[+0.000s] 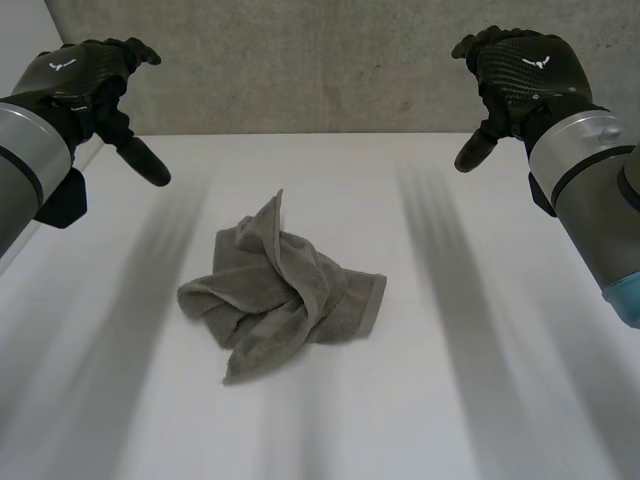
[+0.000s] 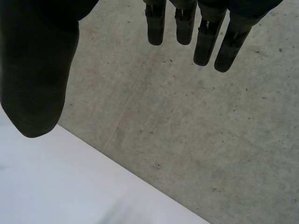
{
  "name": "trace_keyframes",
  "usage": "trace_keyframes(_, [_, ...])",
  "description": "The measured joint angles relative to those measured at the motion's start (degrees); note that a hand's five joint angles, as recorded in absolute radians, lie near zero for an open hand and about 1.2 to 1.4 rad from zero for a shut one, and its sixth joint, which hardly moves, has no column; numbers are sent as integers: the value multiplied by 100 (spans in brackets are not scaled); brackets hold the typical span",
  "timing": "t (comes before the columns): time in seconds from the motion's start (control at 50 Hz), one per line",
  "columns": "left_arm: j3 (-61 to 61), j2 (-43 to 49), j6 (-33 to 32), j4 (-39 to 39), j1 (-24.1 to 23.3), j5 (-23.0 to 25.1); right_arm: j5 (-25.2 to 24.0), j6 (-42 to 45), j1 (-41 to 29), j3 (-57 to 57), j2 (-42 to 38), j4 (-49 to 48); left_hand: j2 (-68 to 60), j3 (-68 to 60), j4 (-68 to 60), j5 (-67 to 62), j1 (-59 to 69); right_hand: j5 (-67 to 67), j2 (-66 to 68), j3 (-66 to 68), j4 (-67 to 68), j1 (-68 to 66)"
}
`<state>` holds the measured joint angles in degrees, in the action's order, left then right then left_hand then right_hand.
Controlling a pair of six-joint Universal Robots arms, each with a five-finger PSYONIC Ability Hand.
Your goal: Fold the towel.
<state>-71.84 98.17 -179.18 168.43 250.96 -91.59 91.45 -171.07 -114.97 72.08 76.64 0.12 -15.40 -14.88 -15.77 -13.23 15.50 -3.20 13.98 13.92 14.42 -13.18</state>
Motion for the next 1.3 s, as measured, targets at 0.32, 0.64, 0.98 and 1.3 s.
trace_keyframes(0.32, [-146, -29, -24, 90, -157, -10, -294, 405, -107, 34, 44, 46, 0, 3, 0, 3, 0, 0, 0, 0, 0, 0])
trace_keyframes(0.64, [-1695, 672, -2010, 760, 376, 458, -1824, 2706, -1661, 1136, -181, 176, -48, -46, -15, -225, 16, -1, 0, 0, 0, 0])
trace_keyframes(0.98, [-2143, 1776, -2124, 1479, 410, 1047, -1537, 3366, -2464, 819, -2183, -507, -2474, -2546, -2438, -2639, 2492, -2906, 2890, 2872, 2812, -2927])
trace_keyframes(1.3, [-2087, 1856, -1142, 1684, 260, 1387, -746, 3128, -1820, 412, -2497, -835, -6668, -7164, -7009, -6999, 6292, -6362, 6124, 6136, 6158, -6286])
